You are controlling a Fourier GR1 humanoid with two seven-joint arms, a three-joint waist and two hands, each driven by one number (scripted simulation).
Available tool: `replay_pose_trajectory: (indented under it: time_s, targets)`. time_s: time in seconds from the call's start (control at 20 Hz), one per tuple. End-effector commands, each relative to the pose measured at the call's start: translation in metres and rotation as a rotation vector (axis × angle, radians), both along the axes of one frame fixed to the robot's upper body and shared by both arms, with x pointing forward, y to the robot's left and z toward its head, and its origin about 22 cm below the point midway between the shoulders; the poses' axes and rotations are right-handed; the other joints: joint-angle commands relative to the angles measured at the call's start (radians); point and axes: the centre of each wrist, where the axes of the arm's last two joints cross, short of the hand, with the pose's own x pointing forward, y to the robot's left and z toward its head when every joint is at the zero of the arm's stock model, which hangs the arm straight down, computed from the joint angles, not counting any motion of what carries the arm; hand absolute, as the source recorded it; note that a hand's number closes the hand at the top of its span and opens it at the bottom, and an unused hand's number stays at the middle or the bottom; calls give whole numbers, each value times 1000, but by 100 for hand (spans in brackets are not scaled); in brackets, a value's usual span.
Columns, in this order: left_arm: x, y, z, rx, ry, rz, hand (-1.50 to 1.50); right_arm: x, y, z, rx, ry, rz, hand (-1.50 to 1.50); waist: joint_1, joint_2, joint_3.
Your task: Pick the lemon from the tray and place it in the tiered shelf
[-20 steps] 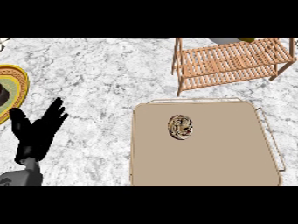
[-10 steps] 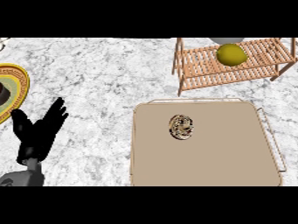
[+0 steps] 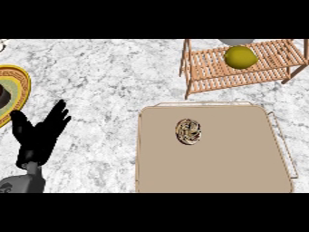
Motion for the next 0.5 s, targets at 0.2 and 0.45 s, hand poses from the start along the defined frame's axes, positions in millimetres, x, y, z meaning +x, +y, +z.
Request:
replay_pose_trajectory:
  time_s: [0.2,0.45]
  targets:
    - [-17,5,-30,-27,81,6,0,-49,-84,-3,103,-5,-43,-150,-4,7,-7]
    - [-8,-14,-30,-20,87,-12,0,-71,-110,-2,112,0,-11,-150,0,9,-6]
